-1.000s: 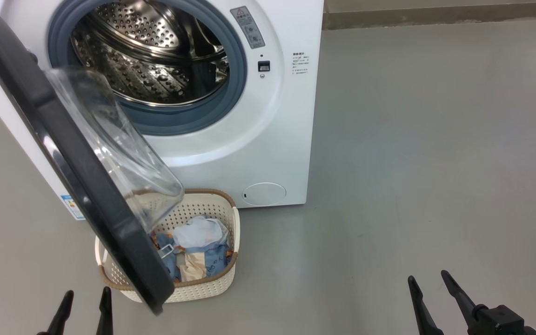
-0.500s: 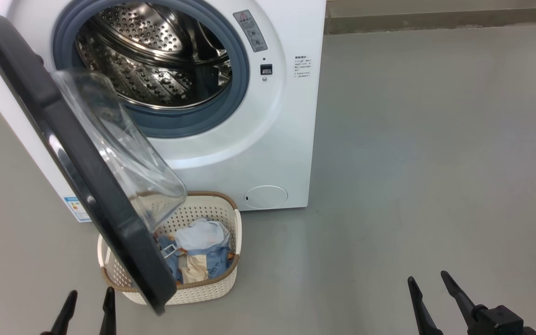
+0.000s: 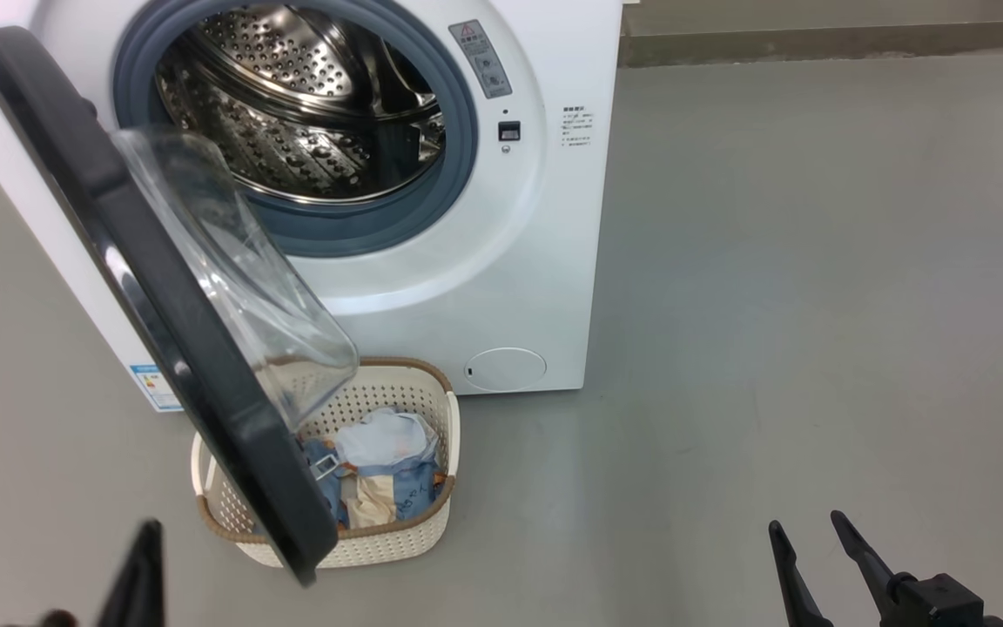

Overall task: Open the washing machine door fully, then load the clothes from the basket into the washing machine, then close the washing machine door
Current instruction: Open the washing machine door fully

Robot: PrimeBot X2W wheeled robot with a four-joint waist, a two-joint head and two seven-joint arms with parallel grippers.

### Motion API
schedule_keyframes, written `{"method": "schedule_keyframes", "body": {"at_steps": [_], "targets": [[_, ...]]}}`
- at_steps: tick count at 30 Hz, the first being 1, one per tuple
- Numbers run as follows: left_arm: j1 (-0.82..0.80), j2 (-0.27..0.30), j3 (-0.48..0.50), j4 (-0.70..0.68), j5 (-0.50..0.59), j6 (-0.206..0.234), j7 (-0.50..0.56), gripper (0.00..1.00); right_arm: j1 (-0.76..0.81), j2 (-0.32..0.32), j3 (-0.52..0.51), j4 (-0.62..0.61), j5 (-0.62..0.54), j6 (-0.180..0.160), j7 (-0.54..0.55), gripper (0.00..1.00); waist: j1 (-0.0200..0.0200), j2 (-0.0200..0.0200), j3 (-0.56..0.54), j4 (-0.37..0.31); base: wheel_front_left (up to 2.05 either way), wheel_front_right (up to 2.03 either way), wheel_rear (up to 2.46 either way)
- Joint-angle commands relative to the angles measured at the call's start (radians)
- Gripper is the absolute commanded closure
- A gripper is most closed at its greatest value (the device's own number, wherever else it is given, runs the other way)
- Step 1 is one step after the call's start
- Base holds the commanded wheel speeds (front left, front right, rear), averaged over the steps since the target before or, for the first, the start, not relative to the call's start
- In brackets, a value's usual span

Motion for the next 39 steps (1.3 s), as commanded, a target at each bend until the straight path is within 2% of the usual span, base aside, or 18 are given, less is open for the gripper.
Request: {"method": "schedule_keyframes", "body": {"at_steps": [1, 8, 13, 14, 17, 22, 23, 30, 39], "targets": [[-0.053, 0.021, 0.049, -0.047, -0.011, -0.003, -0.007, 1.00, -0.011, -0.005, 0.021, -0.020, 0.005, 0.002, -0.012, 0.00, 0.0000, 0.0000, 0.000, 0.002, 0.00, 0.00, 0.00], [-0.156, 0.065, 0.119, -0.250, -0.009, -0.003, -0.007, 1.00, -0.020, -0.005, 0.017, -0.020, 0.015, 0.002, -0.012, 0.00, 0.0000, 0.0000, 0.002, 0.013, 0.00, 0.00, 0.00], [-0.282, 0.117, 0.097, -0.414, -0.019, -0.003, -0.007, 1.00, -0.013, -0.005, 0.009, -0.015, 0.023, 0.002, -0.012, 0.00, 0.0000, 0.0000, -0.001, 0.020, 0.00, 0.00, 0.00], [-0.304, 0.127, 0.072, -0.441, -0.020, -0.003, -0.007, 1.00, -0.012, -0.005, 0.008, -0.014, 0.024, 0.002, -0.012, 0.00, 0.0000, 0.0000, -0.002, 0.021, 0.00, 0.00, 0.00], [-0.368, 0.148, -0.082, -0.511, -0.038, -0.003, -0.004, 1.00, -0.013, -0.005, 0.008, -0.007, 0.027, 0.002, -0.012, 0.00, 0.0000, 0.0000, -0.006, 0.021, 0.00, 0.00, 0.00], [-0.410, 0.139, -0.271, -0.521, -0.056, -0.003, 0.021, 1.00, -0.018, -0.005, 0.019, -0.005, 0.031, 0.002, -0.012, 0.00, 0.0000, 0.0000, -0.001, 0.014, 0.00, 0.00, 0.00], [-0.410, 0.139, -0.271, -0.521, -0.056, -0.003, 0.021, 1.00, -0.018, -0.005, 0.019, -0.005, 0.031, 0.002, -0.012, 0.00, 0.0000, 0.0000, -0.001, 0.014, 0.00, 0.00, 0.00], [-0.391, 0.116, -0.465, -0.491, -0.070, -0.003, 0.025, 1.00, -0.016, -0.005, 0.027, -0.001, 0.032, 0.002, -0.012, 0.00, 0.0000, 0.0000, 0.016, 0.003, 0.00, 0.00, 0.00], [-0.315, 0.136, -0.608, -0.452, -0.082, -0.003, 0.010, 1.00, -0.017, -0.005, 0.021, 0.012, 0.033, 0.002, -0.012, 0.00, 0.0000, 0.0000, 0.036, 0.018, 0.00, 0.00, 0.00]]}}
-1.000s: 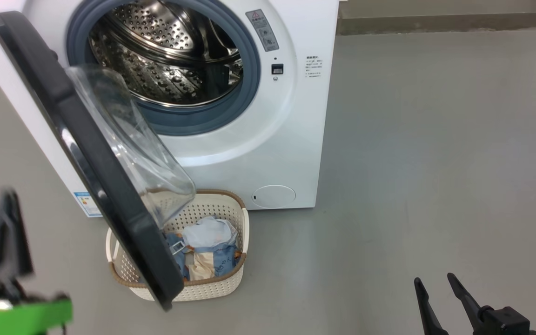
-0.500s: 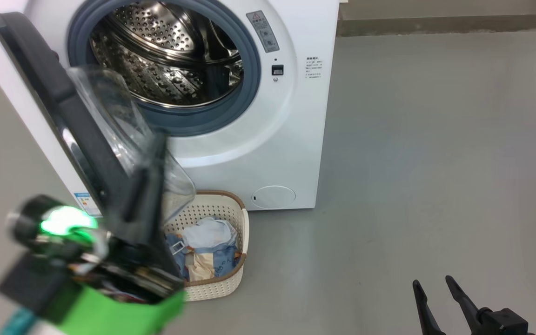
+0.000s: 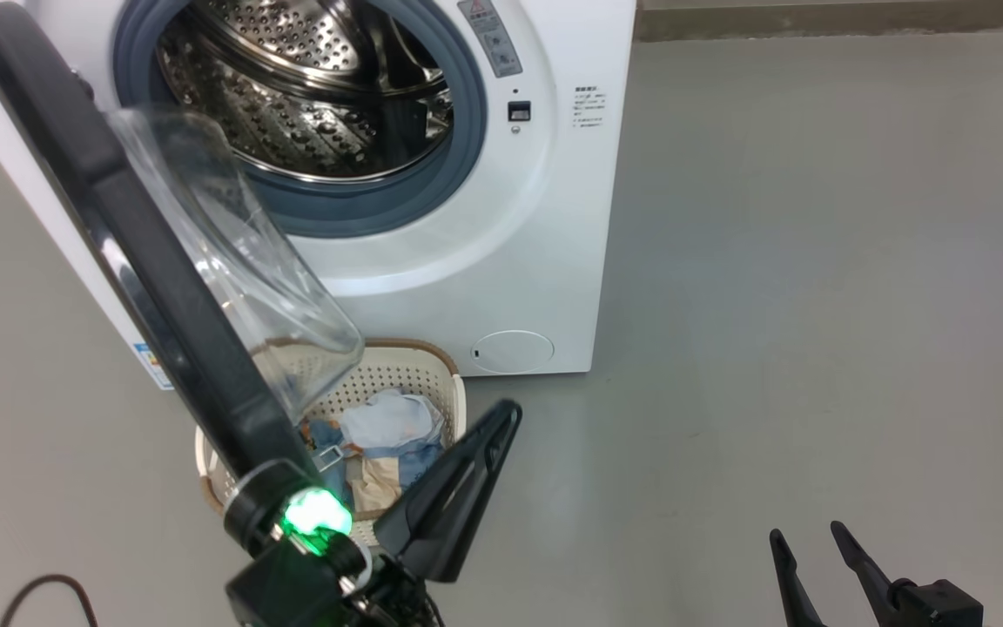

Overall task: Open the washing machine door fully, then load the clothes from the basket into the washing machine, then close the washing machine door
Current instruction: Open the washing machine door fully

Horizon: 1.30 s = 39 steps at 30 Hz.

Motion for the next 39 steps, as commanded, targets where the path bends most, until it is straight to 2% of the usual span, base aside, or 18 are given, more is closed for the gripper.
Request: {"method": "schedule_keyframes", "body": {"at_steps": [1, 8, 17, 39], "targets": [[-0.015, 0.018, 0.025, -0.008, -0.009, -0.003, -0.008, 1.00, -0.019, -0.008, 0.027, -0.019, 0.008, 0.002, -0.012, 0.00, 0.0000, -0.0001, 0.004, 0.007, 0.00, 0.00, 0.00], [0.022, 0.029, 0.030, 0.099, -0.013, -0.002, -0.018, 1.00, -0.027, -0.008, 0.033, -0.013, 0.006, 0.002, -0.012, 0.00, 0.0000, -0.0001, 0.014, 0.025, 0.00, 0.00, 0.00], [0.024, 0.011, 0.086, 0.227, -0.030, -0.003, -0.022, 1.00, -0.033, -0.008, 0.029, -0.007, 0.001, 0.002, -0.012, 0.00, 0.0000, -0.0001, 0.032, 0.042, 0.00, 0.00, 0.00], [-0.007, 0.016, 0.161, 0.300, -0.069, -0.003, -0.022, 1.00, -0.061, -0.008, 0.037, 0.000, 0.006, 0.002, -0.012, 0.00, 0.0000, -0.0001, 0.092, 0.025, 0.00, 0.00, 0.00]]}}
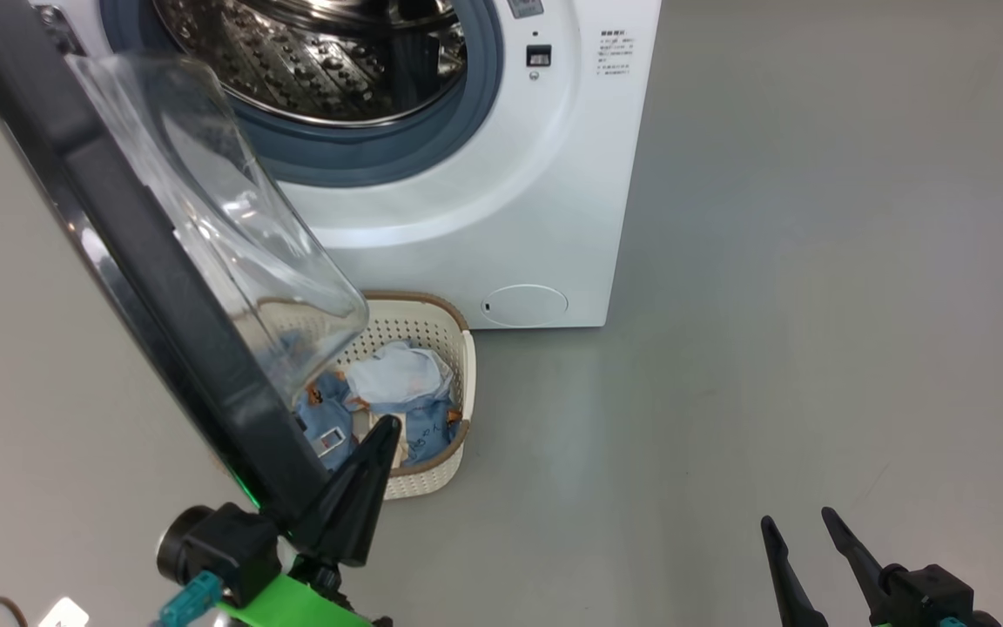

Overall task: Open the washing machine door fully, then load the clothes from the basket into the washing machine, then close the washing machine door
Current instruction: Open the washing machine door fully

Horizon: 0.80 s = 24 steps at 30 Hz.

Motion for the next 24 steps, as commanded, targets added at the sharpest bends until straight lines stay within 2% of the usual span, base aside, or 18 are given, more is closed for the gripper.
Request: {"method": "schedule_keyframes", "body": {"at_steps": [1, 9, 24], "targets": [[-0.045, 0.016, 0.040, -0.017, -0.008, -0.003, -0.007, 1.00, -0.031, -0.008, 0.025, -0.020, 0.006, 0.002, -0.012, 0.00, 0.0000, -0.0001, 0.004, 0.000, 0.00, 0.00, 0.00], [-0.045, 0.020, 0.061, 0.029, -0.012, -0.003, -0.007, 1.00, -0.039, -0.008, 0.023, -0.019, 0.007, 0.002, -0.012, 0.00, 0.0000, -0.0001, 0.018, 0.012, 0.00, 0.00, 0.00], [-0.033, -0.017, 0.139, 0.111, -0.002, 0.003, -0.007, 1.00, -0.046, -0.008, 0.029, 0.011, 0.023, 0.002, -0.012, 0.00, 0.0000, -0.0001, 0.008, 0.050, 0.00, 0.00, 0.00]]}}
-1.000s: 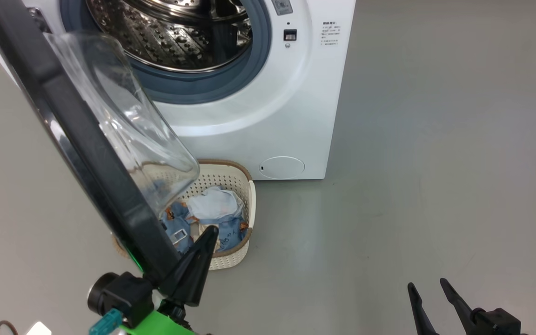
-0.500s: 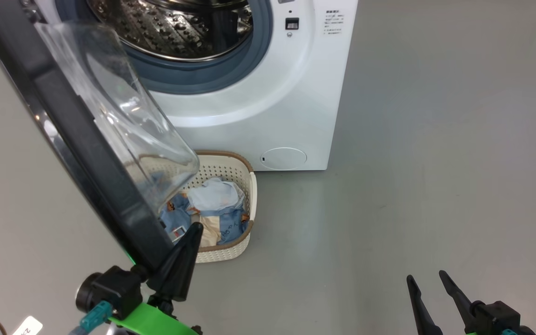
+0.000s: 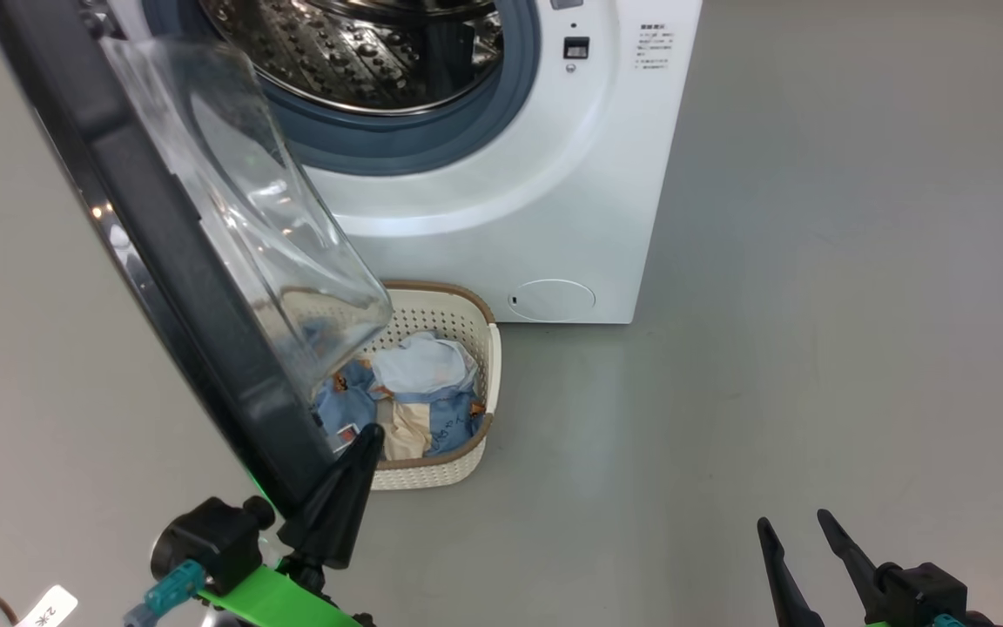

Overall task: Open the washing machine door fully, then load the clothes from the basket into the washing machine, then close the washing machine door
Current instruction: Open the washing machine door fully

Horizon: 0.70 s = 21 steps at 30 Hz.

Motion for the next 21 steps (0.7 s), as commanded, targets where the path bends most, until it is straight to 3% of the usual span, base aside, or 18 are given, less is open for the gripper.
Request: {"method": "schedule_keyframes", "body": {"at_steps": [1, 8, 21], "targets": [[-0.024, 0.020, 0.066, -0.006, 0.007, 0.004, -0.007, 1.00, -0.031, -0.008, 0.025, -0.015, 0.017, 0.002, -0.012, 0.00, 0.0000, -0.0001, -0.006, 0.008, 0.00, 0.00, 0.00], [-0.008, 0.013, 0.082, 0.005, 0.023, 0.016, -0.007, 1.00, -0.031, -0.008, 0.036, -0.003, 0.027, 0.002, -0.012, 0.00, 0.0000, -0.0001, -0.013, 0.022, 0.00, 0.00, 0.00], [0.027, 0.021, 0.084, -0.043, 0.034, 0.080, 0.034, 1.00, -0.029, -0.008, 0.037, 0.007, 0.040, 0.002, -0.012, 0.00, 0.0000, -0.0001, -0.018, 0.046, 0.00, 0.00, 0.00]]}}
